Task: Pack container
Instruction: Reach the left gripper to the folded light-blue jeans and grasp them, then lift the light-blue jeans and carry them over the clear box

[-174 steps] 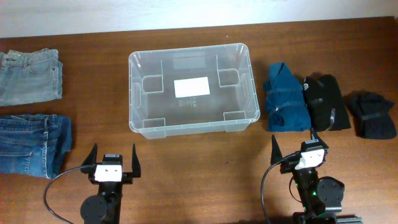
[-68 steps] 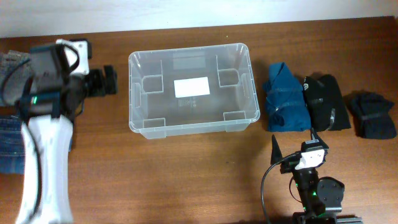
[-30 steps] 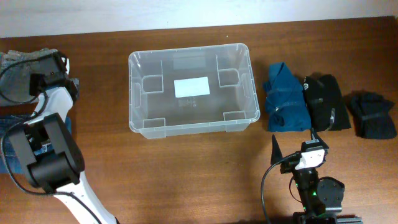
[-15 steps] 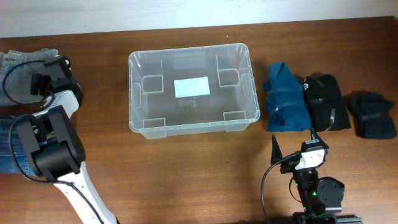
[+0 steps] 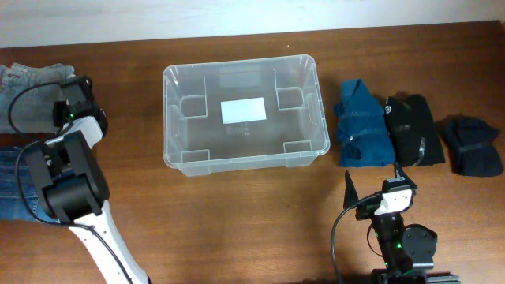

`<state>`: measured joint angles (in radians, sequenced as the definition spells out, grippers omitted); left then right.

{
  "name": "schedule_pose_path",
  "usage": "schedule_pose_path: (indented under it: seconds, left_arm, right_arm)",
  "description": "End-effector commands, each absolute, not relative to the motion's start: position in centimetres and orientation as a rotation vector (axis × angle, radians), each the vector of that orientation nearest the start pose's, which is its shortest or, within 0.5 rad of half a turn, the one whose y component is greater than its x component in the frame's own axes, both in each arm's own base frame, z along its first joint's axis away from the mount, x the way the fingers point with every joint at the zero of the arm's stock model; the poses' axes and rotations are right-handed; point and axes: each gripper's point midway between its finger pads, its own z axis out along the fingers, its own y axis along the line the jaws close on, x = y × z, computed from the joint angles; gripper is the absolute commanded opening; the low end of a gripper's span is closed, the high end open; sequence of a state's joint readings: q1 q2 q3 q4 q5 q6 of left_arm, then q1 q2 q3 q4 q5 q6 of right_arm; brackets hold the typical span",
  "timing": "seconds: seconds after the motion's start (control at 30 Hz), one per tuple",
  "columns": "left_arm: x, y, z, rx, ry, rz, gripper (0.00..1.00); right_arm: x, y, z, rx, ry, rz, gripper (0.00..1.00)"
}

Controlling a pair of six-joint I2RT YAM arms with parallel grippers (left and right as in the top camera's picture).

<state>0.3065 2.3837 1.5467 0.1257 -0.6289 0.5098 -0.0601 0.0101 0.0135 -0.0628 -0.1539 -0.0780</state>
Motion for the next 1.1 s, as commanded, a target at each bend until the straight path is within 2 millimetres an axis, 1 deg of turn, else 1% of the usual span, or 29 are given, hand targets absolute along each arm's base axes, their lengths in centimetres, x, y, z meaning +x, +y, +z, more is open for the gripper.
schedule_pose_path:
  seconds: [0.0,0.03,0.1,0.13,0.17,0.23,0.3,0.33,0.37,0.4,0.43,0.47,0.53,0.67,0.73,0.77,0.8,0.87,0.9,0.93,0.97,1.0,1.07]
  left_arm:
    - [50.8,27.7,0.6,-0.196,2.429,1.268,0.00]
    - [51.4,27.4,1.7,-0.207,2.425,1.266,0.00]
    - [52.3,27.0,3.7,-0.306,2.401,1.217,0.00]
    - [53.1,26.4,5.4,-0.373,2.398,1.136,0.00]
    - [53.8,25.7,6.3,-0.379,2.416,1.051,0.00]
    - [55.7,23.4,9.1,-0.348,2.453,0.814,0.00]
    - [56.9,21.5,12.0,-0.324,2.457,0.629,0.00]
    - [57.3,20.7,13.4,-0.312,2.454,0.556,0.00]
    - [57.5,19.4,15.4,-0.280,2.455,0.461,0.00]
    - [57.6,18.4,16.9,-0.255,2.456,0.387,0.00]
    - [57.5,17.7,17.9,-0.237,2.457,0.342,0.00]
    - [57.3,17.1,19.1,-0.222,2.457,0.301,0.00]
    - [56.7,15.0,21.6,-0.177,2.459,0.187,0.00]
    - [55.2,11.8,25.9,-0.108,2.440,0.036,0.00]
    - [53.8,9.5,28.9,-0.058,2.417,-0.046,0.00]
    - [52.7,8.0,30.8,-0.027,2.400,-0.080,0.00]
    - [51.9,7.2,32.2,-0.011,2.385,-0.084,0.00]
    - [50.9,6.3,34.1,0.011,2.356,-0.084,0.00]
    - [50.0,5.4,35.9,0.031,2.325,-0.083,0.00]
    - [49.6,5.0,36.7,0.041,2.309,-0.083,0.00]
    - [48.5,3.6,38.8,0.075,2.266,-0.091,0.01]
    - [48.0,3.0,39.6,0.089,2.248,-0.095,0.00]
    - [46.5,1.2,42.2,0.148,2.185,-0.094,0.00]
  right_arm:
    - [24.6,0.8,16.0,-0.113,1.629,0.013,0.98]
    - [24.6,0.8,16.0,-0.113,1.629,0.013,0.98]
    - [24.6,0.8,16.0,-0.113,1.629,0.013,0.98]
    - [24.6,0.8,16.0,-0.113,1.629,0.013,0.98]
    - [24.6,0.8,16.0,-0.113,1.629,0.013,0.98]
    - [24.6,0.8,16.0,-0.113,1.629,0.013,0.98]
    - [24.6,0.8,16.0,-0.113,1.629,0.013,0.98]
    - [24.6,0.8,16.0,-0.113,1.629,0.013,0.99]
    - [24.6,0.8,16.0,-0.113,1.629,0.013,0.99]
    - [24.6,0.8,16.0,-0.113,1.629,0.013,0.98]
    - [24.6,0.8,16.0,-0.113,1.629,0.013,0.98]
    - [24.6,0.8,16.0,-0.113,1.629,0.013,0.98]
    - [24.6,0.8,16.0,-0.113,1.629,0.013,0.98]
    - [24.6,0.8,16.0,-0.113,1.629,0.013,0.98]
    - [24.6,0.8,16.0,-0.113,1.629,0.013,0.98]
    - [24.6,0.8,16.0,-0.113,1.629,0.013,0.98]
    - [24.6,0.8,16.0,-0.113,1.629,0.013,0.98]
    - [24.6,0.8,16.0,-0.113,1.629,0.013,0.99]
    - [24.6,0.8,16.0,-0.113,1.629,0.013,0.98]
    - [24.6,0.8,16.0,-0.113,1.629,0.013,0.98]
    - [24.6,0.8,16.0,-0.113,1.629,0.013,0.98]
    - [24.6,0.8,16.0,-0.113,1.629,0.013,0.98]
    - [24.6,0.8,16.0,-0.113,1.629,0.013,0.98]
